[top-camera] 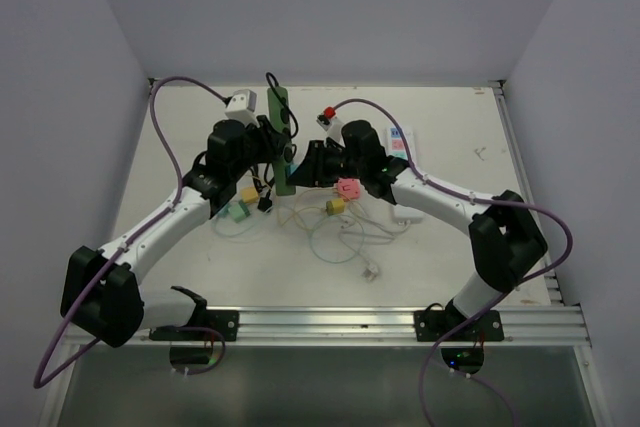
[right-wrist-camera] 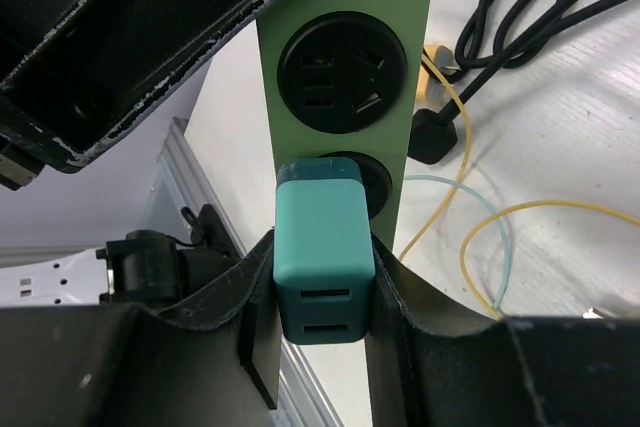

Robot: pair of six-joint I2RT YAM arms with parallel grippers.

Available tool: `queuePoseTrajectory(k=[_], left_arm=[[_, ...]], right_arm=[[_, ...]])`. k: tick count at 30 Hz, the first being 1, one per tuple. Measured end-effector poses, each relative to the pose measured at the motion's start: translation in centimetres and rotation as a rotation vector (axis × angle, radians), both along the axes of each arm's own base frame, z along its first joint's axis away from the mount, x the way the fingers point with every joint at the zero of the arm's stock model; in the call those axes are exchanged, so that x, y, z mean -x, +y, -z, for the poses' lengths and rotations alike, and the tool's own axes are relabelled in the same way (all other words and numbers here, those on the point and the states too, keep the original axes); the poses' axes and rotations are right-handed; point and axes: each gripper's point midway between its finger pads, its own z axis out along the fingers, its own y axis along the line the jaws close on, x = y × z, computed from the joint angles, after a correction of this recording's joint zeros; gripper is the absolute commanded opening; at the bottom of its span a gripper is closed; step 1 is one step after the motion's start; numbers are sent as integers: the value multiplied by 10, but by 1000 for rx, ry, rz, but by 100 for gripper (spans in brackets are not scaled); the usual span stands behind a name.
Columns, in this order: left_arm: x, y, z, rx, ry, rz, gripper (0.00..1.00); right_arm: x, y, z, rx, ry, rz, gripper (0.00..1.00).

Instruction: Pull the plug off the socket

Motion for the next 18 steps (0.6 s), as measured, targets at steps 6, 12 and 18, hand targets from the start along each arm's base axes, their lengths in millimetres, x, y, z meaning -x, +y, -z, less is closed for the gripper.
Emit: queuePoseTrajectory(k=[6, 12, 18], left_arm=[[1, -2, 2, -14, -8, -3, 0], [-2, -9, 6, -30, -22, 8, 0], [-1, -13, 13, -59, -17, 11, 0]], right_arm=[[1, -8, -1, 44, -26, 18, 0], [4, -20, -1, 90, -35, 42, 0], [6, -30, 1, 124, -39, 56, 0]])
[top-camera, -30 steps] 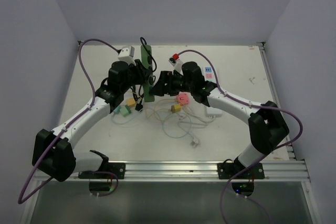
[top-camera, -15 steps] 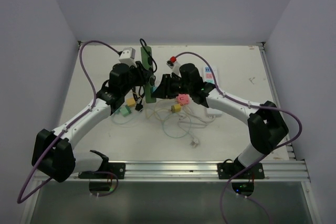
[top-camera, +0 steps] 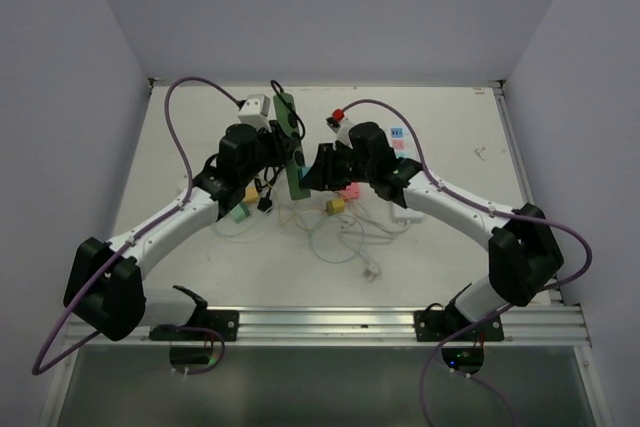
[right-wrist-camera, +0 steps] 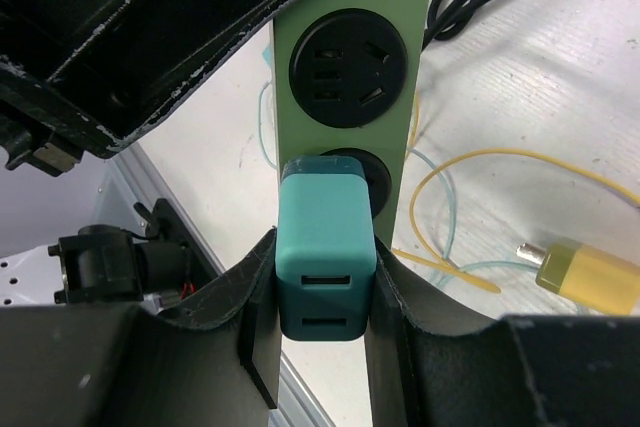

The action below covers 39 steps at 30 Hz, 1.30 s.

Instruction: Pull the plug off the socket

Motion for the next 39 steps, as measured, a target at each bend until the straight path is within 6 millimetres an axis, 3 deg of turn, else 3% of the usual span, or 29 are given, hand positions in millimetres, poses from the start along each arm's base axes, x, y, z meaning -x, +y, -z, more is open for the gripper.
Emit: queuePoseTrajectory(k=[15, 20, 22, 25, 30, 39], left_arm=[[-1, -16, -27, 5, -79, 35, 0], [-22, 73, 6, -276, -28, -223, 0], [-22, 89, 11, -336, -10, -265, 0], [-19, 89, 15, -360, 1, -261, 0], [-14, 83, 14, -351, 9, -226, 0], [-10, 57, -17, -226, -34, -118, 0]], right_arm=[[-4, -46, -35, -81, -27, -23, 0], [-5, -88, -50, -60, -25, 49, 0], [-3, -91, -57, -62, -37, 49, 0], [2, -87, -58, -67, -32, 25, 0], [-2, -84, -33, -45, 31, 24, 0], [-10, -70, 76, 17, 303, 30, 4]])
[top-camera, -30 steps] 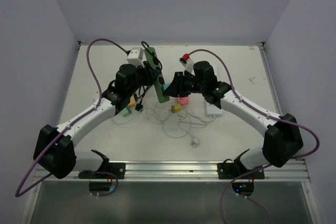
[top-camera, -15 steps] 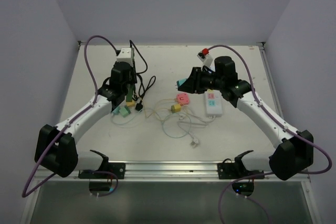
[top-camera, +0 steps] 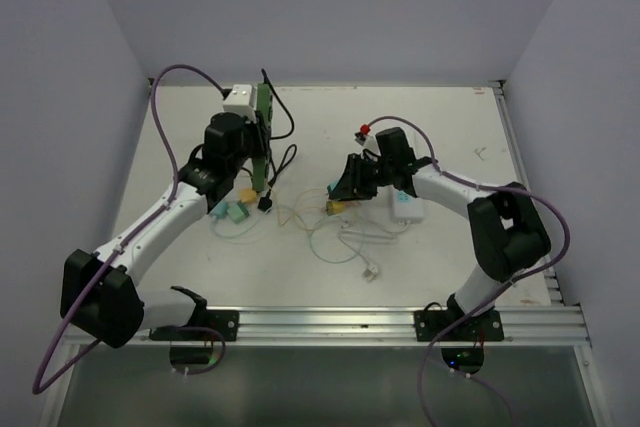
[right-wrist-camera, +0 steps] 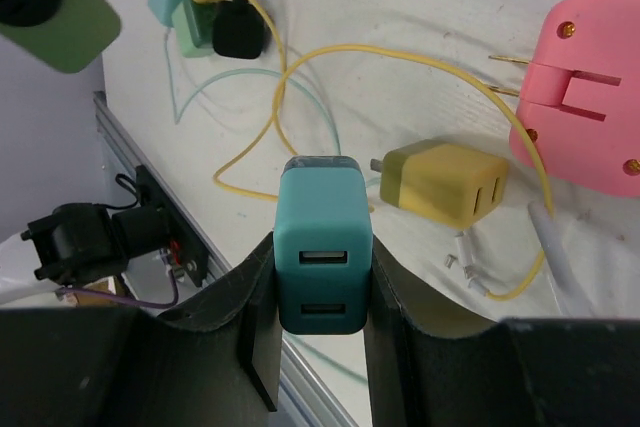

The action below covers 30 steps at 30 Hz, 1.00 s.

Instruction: Pull the plug off the socket

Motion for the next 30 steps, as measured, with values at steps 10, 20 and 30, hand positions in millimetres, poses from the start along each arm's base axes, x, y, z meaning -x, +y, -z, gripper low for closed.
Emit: queuePoseTrajectory(k=[10, 20, 30], left_arm=[[6, -31, 8, 101, 54, 126, 0], [-2, -57, 39, 151, 158, 196, 0], [-41, -97, 24, 282, 150, 244, 0]], right_arm=[[16, 26, 42, -5, 109, -61, 45], [23, -4, 48, 139, 93, 4, 89], [17, -57, -53, 241, -269, 156, 94]])
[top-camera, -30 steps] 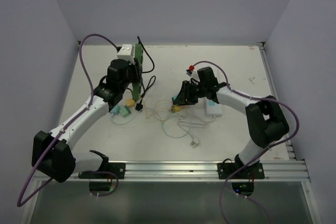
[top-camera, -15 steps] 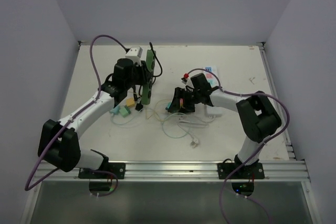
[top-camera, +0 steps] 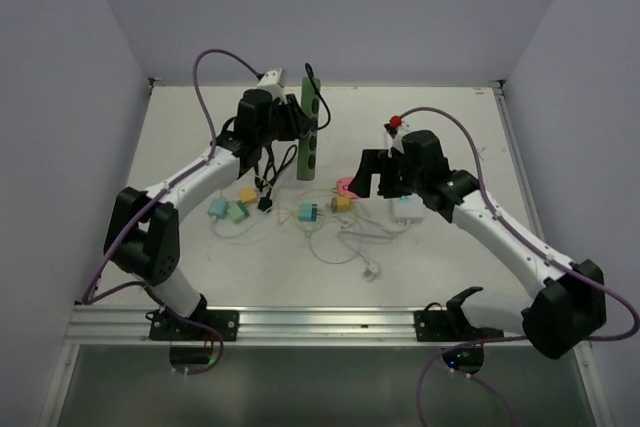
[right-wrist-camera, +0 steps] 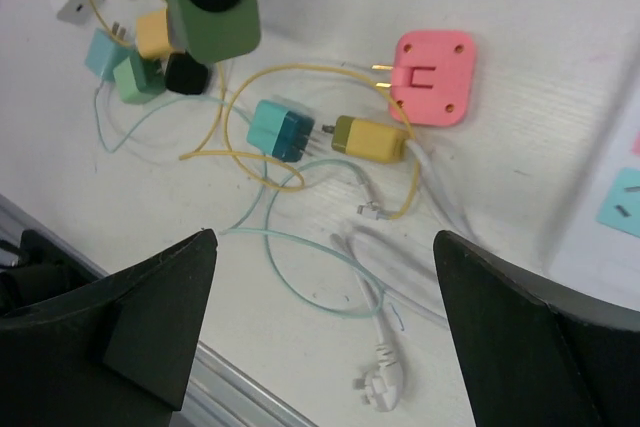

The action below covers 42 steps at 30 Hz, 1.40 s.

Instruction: Pull the plug off the socket

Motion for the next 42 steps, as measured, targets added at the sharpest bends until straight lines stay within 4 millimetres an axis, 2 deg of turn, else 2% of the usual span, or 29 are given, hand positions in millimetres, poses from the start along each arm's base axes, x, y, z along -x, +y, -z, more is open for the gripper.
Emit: queuePoseTrajectory(k=[3, 6, 10, 14, 19, 21, 25, 28, 29, 31, 32, 35, 38, 42], left_arm=[[-19, -18, 4, 60, 20, 7, 0], [-35, -39, 19, 113, 64, 17, 0], [-51, -71, 46, 176, 132, 32, 0], [-56, -103, 76, 206, 198, 42, 0], [-47, -146, 107, 243, 256, 68, 0], [-37, -161, 118, 255, 286, 81, 4], [-19, -184, 137, 268, 330, 101, 20], [-8, -191, 144, 285, 356, 106, 38], [-6, -192, 145, 295, 358, 107, 50], [-4, -192, 147, 311, 362, 105, 66], [-2, -191, 148, 315, 362, 104, 79], [6, -184, 148, 309, 373, 100, 98], [13, -175, 128, 292, 346, 101, 100], [18, -159, 76, 263, 250, 98, 100]], right_arm=[[-1, -17, -31, 11, -121, 58, 95], [3, -31, -49, 12, -196, 103, 96], [9, -46, -54, 25, -240, 151, 96], [16, -54, -45, 49, -230, 170, 96], [23, -60, -32, 75, -197, 175, 96], [25, -61, -30, 74, -195, 177, 97], [29, -65, -33, 71, -204, 185, 97], [30, -67, -33, 75, -208, 193, 97], [30, -68, -33, 79, -208, 197, 97], [31, -70, -32, 84, -207, 201, 97], [32, -71, -32, 89, -205, 205, 98], [33, -79, -33, 110, -214, 231, 99], [35, -90, -37, 138, -230, 264, 99], [35, -106, -53, 180, -275, 320, 99]])
